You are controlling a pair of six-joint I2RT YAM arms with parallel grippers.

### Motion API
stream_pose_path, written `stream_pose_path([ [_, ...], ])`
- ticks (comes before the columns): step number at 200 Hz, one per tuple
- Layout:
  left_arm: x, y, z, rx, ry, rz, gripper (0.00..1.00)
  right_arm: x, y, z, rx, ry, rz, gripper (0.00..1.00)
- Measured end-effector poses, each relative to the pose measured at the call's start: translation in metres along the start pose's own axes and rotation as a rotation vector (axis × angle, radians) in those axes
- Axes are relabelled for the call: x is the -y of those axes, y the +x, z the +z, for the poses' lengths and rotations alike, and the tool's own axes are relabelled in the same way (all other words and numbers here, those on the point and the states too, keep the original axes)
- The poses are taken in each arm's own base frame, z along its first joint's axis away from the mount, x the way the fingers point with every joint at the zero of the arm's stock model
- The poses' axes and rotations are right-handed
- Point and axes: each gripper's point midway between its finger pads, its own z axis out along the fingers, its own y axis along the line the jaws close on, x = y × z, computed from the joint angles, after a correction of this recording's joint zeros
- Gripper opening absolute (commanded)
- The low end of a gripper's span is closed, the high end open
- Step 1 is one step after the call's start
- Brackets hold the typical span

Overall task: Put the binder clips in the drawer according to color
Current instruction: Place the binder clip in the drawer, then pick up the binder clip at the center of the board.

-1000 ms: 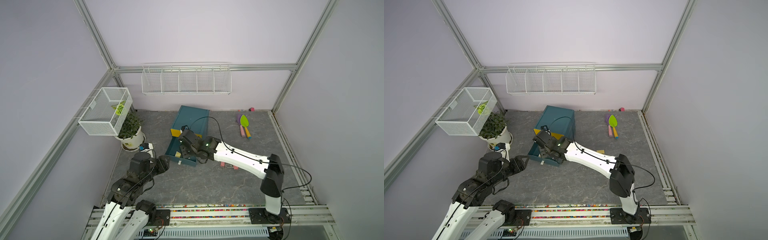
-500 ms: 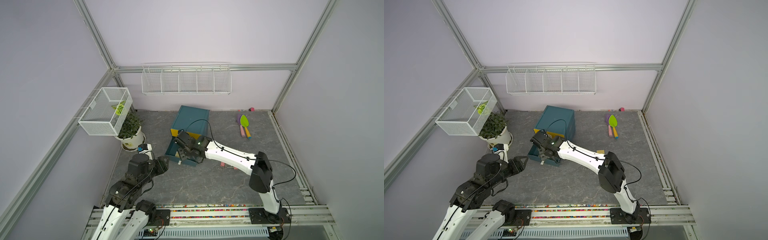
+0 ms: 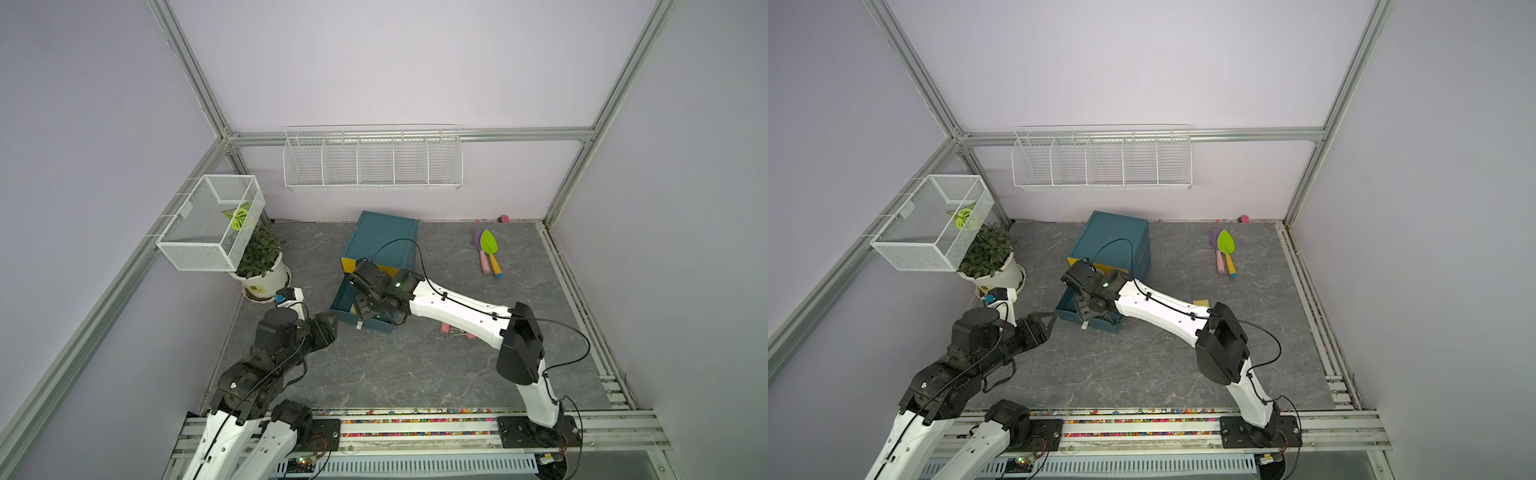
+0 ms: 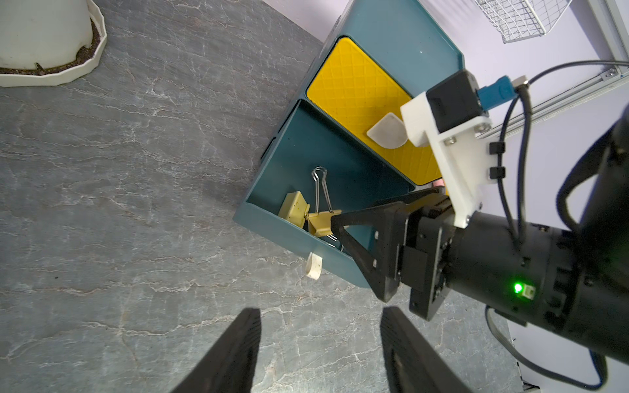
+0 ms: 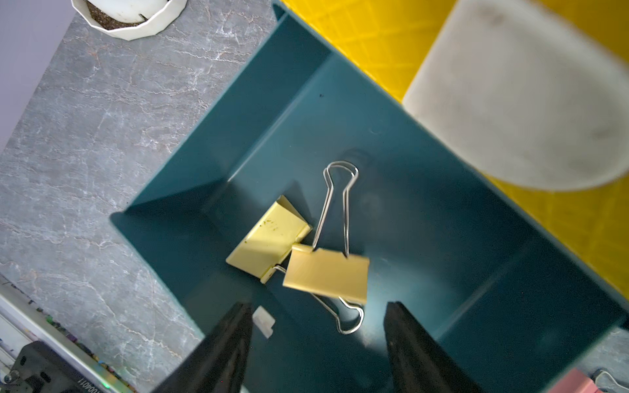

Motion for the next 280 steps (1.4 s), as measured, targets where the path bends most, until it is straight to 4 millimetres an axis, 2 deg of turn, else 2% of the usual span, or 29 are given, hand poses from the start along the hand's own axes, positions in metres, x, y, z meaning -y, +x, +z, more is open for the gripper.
stream_pose_path([
  [30, 0.000, 0.000, 0.000, -0.002, 0.002, 0.000, 0.62, 0.003, 0.001, -0.005, 0.001, 0.006, 0.001, 0.64],
  [44, 0.001, 0.000, 0.000, -0.001, 0.003, 0.000, 0.62, 0.010, 0.001, -0.018, 0.025, 0.018, 0.009, 0.64],
  [58, 0.001, 0.000, -0.001, -0.001, 0.006, 0.000, 0.62, 0.027, 0.003, -0.041, 0.067, 0.057, 0.026, 0.64],
  [77, 0.002, -0.001, -0.002, 0.002, 0.008, 0.000, 0.62, 0.060, 0.007, -0.083, 0.152, 0.106, 0.071, 0.65],
  [85, 0.003, -0.002, -0.002, 0.003, 0.009, 0.000, 0.62, 0.081, 0.008, -0.100, 0.184, 0.125, 0.111, 0.66],
  [96, 0.003, -0.002, -0.002, 0.003, 0.010, 0.001, 0.62, 0.118, 0.012, -0.114, 0.220, 0.154, 0.191, 0.68],
  [106, 0.003, -0.002, -0.002, 0.001, 0.008, 0.001, 0.63, 0.161, 0.020, -0.119, 0.227, 0.209, 0.280, 0.68],
  [119, 0.003, -0.002, -0.001, -0.004, 0.005, 0.004, 0.64, 0.217, 0.039, -0.112, 0.194, 0.297, 0.394, 0.69],
  [133, 0.004, -0.002, 0.000, -0.013, 0.002, 0.012, 0.64, 0.264, 0.068, -0.095, 0.116, 0.378, 0.486, 0.75],
  [153, 0.005, -0.003, 0.003, -0.025, -0.001, 0.027, 0.64, 0.295, 0.108, -0.069, -0.018, 0.415, 0.536, 0.85],
  [164, 0.005, -0.002, 0.005, -0.031, -0.005, 0.035, 0.65, 0.302, 0.119, -0.058, -0.076, 0.410, 0.528, 0.88],
  [180, 0.004, -0.002, 0.006, -0.037, -0.009, 0.044, 0.65, 0.303, 0.124, -0.045, -0.129, 0.391, 0.500, 0.93],
  [215, 0.004, -0.002, 0.007, -0.038, -0.010, 0.051, 0.65, 0.301, 0.107, -0.018, -0.199, 0.342, 0.434, 0.94],
  [235, 0.004, -0.002, 0.006, -0.035, -0.009, 0.052, 0.65, 0.306, 0.112, -0.002, -0.249, 0.329, 0.424, 0.98],
  [280, 0.005, -0.003, 0.003, -0.025, -0.001, 0.053, 0.66, 0.318, 0.128, 0.013, -0.339, 0.309, 0.413, 0.95],
])
